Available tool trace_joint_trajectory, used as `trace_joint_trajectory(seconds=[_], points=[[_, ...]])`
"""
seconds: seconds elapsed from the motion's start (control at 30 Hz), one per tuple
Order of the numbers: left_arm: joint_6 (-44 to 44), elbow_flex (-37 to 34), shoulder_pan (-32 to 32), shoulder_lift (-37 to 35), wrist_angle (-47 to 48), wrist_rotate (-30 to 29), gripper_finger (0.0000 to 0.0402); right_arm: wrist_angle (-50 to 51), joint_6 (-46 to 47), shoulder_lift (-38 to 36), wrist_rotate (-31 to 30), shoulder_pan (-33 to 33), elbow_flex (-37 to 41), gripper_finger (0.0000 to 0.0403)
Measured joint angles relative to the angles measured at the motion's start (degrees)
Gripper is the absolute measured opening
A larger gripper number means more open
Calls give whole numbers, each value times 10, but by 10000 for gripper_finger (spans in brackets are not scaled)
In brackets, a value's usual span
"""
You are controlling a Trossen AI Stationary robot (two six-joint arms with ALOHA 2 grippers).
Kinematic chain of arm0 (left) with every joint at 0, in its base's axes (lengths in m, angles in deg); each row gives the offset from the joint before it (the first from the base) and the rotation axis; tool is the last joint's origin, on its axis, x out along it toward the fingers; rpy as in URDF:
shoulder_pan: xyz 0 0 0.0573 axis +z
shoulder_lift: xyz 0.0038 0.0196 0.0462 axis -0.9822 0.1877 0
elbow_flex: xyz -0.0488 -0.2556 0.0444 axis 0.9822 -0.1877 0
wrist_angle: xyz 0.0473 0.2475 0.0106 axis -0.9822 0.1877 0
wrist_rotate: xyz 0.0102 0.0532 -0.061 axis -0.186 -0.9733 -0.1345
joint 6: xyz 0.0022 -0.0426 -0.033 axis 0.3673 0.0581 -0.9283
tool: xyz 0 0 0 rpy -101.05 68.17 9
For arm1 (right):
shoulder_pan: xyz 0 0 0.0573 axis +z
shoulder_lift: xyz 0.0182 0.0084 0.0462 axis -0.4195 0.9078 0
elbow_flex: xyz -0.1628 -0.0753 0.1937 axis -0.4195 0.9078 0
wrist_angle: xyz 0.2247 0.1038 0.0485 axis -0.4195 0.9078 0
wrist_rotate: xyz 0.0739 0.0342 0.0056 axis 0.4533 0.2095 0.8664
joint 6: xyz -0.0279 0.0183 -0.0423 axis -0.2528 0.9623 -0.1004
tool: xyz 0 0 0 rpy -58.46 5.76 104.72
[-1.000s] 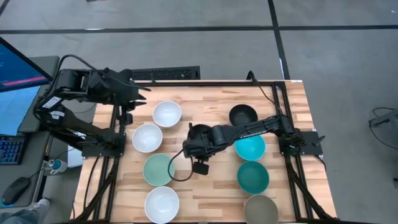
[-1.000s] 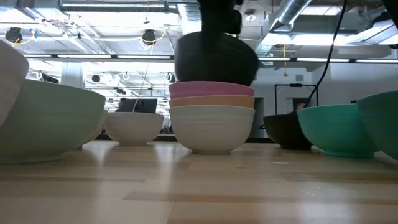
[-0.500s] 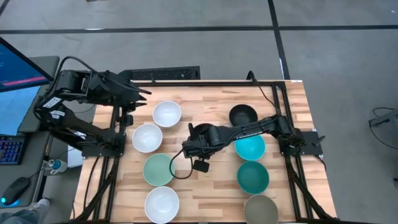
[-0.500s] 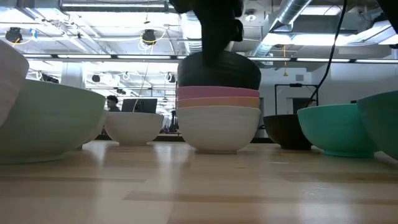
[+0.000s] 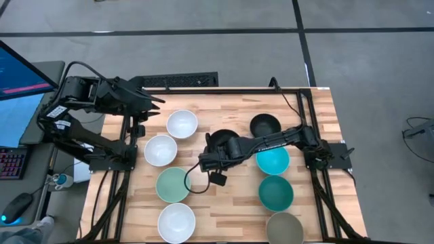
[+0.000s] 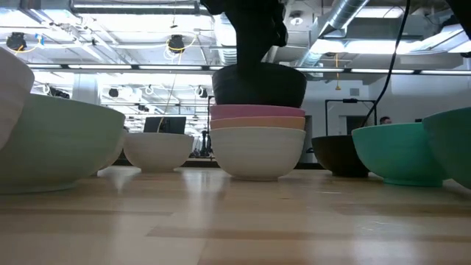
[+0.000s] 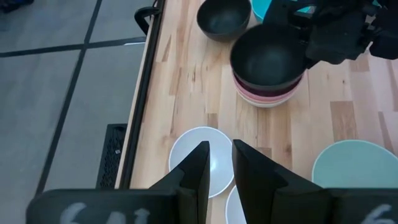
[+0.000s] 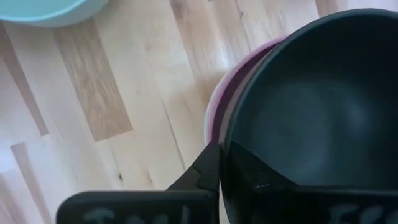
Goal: Nest bowls inside each other
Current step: Stack the black bowl on the pink bowl
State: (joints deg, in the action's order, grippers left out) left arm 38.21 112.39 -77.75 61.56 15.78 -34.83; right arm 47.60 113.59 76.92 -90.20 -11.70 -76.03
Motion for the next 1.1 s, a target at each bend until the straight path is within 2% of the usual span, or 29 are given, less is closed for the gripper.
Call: trace_joint_trajectory(seconds=[0.23, 0.5, 0.6, 0.73, 0.97, 1.1], points=[[-1, 0, 0, 0, 0, 0, 61, -1, 9, 0, 1, 0, 0, 83], [-6, 0, 0, 0, 0, 1, 61, -3, 31, 0, 3, 0, 0, 164], [-6, 0, 0, 0, 0, 1, 61, -3, 43, 0, 12, 0, 0, 179], [-6, 0, 0, 0, 0, 1, 61, -7, 50, 0, 12, 8, 0, 157], [-4, 0, 0, 0, 0, 1, 61, -8, 59, 0, 16, 19, 0, 65], [-2, 0, 0, 0, 0, 1, 61, -7, 66, 0, 12, 19, 0, 28]])
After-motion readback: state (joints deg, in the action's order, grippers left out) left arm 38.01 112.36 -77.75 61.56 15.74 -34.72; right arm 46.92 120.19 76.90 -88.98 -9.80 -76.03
